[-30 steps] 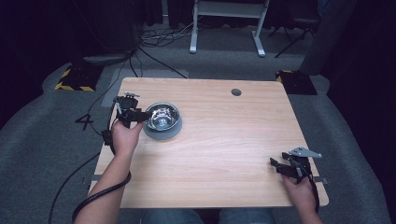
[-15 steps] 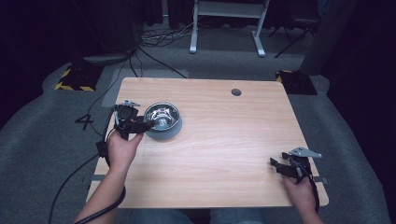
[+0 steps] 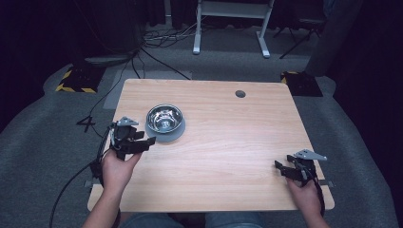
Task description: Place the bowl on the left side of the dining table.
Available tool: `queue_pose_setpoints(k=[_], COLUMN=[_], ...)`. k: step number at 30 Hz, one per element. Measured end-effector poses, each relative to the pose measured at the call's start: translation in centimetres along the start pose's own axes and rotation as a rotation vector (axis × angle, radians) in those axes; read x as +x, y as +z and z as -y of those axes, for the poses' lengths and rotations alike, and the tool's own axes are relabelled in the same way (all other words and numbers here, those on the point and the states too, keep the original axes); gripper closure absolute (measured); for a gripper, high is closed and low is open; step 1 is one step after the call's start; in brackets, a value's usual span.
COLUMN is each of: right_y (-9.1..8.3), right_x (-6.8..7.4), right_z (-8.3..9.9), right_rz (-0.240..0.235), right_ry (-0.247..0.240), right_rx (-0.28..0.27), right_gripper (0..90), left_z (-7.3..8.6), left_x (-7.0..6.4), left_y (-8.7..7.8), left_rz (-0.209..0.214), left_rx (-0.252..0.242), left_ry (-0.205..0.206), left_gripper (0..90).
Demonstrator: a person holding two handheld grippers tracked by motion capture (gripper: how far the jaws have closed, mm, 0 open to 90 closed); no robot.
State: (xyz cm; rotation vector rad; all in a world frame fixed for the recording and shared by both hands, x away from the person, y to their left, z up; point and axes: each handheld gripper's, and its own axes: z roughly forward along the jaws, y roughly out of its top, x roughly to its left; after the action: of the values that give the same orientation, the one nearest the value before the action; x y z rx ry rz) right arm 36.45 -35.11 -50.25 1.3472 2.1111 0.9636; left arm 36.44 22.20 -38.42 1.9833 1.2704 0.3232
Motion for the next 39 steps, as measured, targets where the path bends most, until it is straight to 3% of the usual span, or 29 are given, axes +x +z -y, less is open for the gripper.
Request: queue_pose_setpoints(k=[7,16,24,26,30,39], right_y=[0.0,0.0,0.0,0.0,0.0,0.0], right_x=[0.0,0.0,0.0,0.0,0.0,0.0], right_z=[0.0,0.0,0.0,0.0,0.0,0.0], right_rz=[0.0,-0.001,0.001,0.001,0.0,0.001], right_ry=[-0.001,-0.002,0.001,0.0,-0.002,0.0], right_rx=[0.0,-0.001,0.0,0.0,-0.002,-0.001], right_gripper=[36.3,36.3,36.3,36.3,36.3,36.3], left_z=[1.5,2.9,5.1,5.5,6.2,7.2], left_x=[-1.1,-3.0,-3.4,-3.4,-3.4,-3.8], left_y=[-1.3,-2.1,-1.9,-1.6,-1.3,0.5], left_rz=[0.023,0.034,0.077,0.07,0.067,0.031], left_rx=[-0.025,-0.029,-0.036,-0.009,-0.005,0.099], left_ry=[0.024,0.091,0.073,0.072,0.066,0.114], left_gripper=[45.2,44.8,43.6,43.4,43.3,42.7])
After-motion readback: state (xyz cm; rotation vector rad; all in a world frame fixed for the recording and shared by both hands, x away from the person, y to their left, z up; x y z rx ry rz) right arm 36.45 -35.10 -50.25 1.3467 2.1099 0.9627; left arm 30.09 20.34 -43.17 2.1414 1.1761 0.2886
